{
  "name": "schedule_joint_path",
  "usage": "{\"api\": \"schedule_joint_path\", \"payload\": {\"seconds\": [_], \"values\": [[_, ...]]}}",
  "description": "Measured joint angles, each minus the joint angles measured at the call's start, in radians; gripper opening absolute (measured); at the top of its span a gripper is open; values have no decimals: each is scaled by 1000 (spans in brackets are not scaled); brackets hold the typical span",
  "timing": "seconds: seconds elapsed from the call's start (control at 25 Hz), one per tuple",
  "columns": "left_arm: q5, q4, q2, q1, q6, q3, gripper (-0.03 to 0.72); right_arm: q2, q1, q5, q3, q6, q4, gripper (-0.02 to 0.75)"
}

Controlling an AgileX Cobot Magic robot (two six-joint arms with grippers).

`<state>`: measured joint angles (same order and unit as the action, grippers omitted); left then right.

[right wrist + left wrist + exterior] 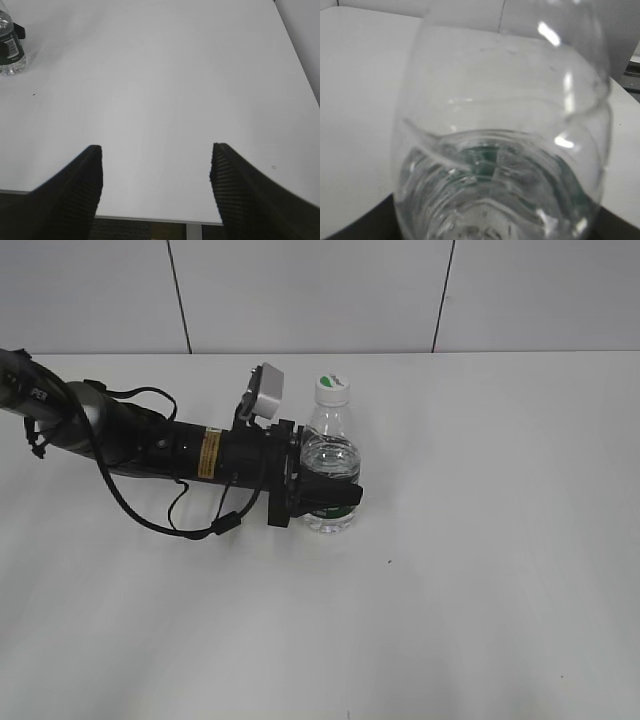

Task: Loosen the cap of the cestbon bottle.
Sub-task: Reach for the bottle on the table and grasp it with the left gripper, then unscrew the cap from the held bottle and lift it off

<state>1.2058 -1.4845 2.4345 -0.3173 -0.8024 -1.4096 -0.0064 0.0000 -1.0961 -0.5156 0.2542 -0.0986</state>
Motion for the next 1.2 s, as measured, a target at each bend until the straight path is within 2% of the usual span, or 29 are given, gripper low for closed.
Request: {"api": "schedule_joint_path", "payload": {"seconds": [0.68,0.88,1.2], "values": [[0,-3,0,0,0,0,402,0,0,0,-1,0,-1,517],[0,-4,0,0,0,0,402,13,0,33,-14,-36,-73,517],[1,-4,0,0,0,0,402,390,0,38,-90,-45,-174,517]]}}
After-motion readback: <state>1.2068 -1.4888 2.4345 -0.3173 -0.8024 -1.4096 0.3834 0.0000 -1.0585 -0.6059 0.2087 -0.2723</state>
